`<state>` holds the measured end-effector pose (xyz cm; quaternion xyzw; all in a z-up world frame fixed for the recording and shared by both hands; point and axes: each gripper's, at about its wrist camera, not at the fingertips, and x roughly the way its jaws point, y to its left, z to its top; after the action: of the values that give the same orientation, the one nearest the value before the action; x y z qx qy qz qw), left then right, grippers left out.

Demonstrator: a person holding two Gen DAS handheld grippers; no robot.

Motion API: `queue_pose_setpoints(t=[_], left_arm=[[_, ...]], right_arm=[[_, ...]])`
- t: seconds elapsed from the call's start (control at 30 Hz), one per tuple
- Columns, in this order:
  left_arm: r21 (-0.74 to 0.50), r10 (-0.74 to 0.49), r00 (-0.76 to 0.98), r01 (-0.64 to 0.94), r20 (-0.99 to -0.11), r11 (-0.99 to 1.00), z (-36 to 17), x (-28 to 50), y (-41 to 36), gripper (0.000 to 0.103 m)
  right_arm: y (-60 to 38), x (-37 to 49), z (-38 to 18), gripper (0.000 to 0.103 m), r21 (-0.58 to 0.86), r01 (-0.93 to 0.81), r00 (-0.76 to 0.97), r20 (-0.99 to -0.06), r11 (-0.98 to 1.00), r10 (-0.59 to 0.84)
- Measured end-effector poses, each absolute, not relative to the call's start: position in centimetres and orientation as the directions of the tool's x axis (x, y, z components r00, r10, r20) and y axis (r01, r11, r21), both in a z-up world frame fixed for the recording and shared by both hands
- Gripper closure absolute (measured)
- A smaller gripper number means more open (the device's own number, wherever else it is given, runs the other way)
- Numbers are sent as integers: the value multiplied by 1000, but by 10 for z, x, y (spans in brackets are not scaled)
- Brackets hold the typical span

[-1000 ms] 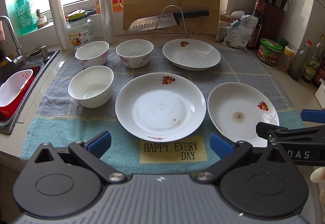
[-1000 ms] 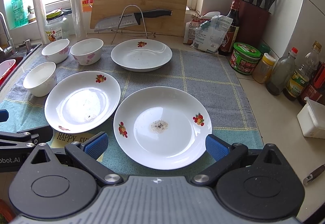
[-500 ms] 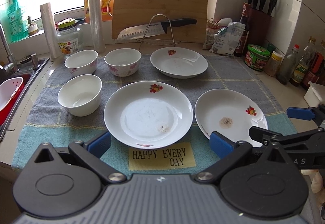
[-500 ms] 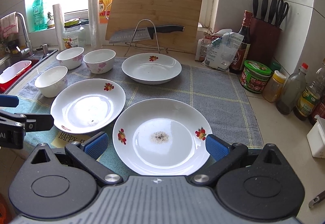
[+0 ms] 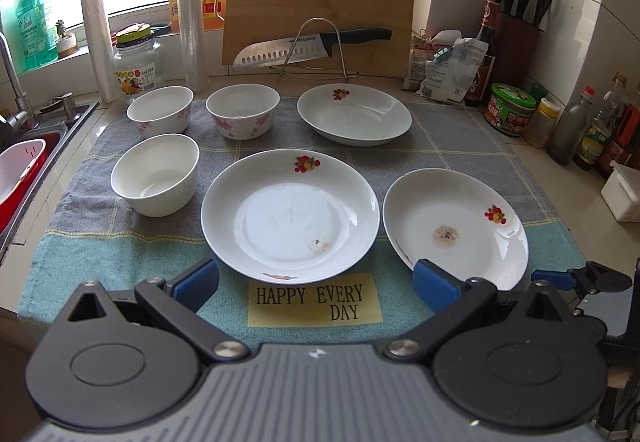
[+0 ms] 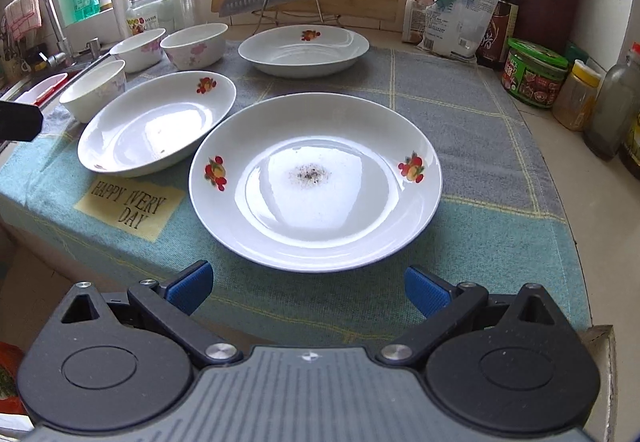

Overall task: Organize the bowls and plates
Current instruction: 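Grasp the large stained plate rim with the right tool while the left tool grasps the smaller stained plate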

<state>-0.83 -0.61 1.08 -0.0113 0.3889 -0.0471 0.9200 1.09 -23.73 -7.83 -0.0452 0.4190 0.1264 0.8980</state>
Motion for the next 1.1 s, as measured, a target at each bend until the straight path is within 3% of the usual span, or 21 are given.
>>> queue_pose_setpoints(t=[0.7,1.0,1.1], left_arm=[[-27,-16,674,-6,-739,1000,5,-2,-6,1],[-43,-89,686,84,-722,996,3,17,-21,1],[-90,-166,685,146,-709,985,3,29,-25,1]], right_arm=[[-241,35,-102,0,-16,-343,641,-735,939,222],[-247,33,-105,0,-13,-378,667,-697,926,263],[-250,31,-106,0,-12,-396,672,-685,918,281]])
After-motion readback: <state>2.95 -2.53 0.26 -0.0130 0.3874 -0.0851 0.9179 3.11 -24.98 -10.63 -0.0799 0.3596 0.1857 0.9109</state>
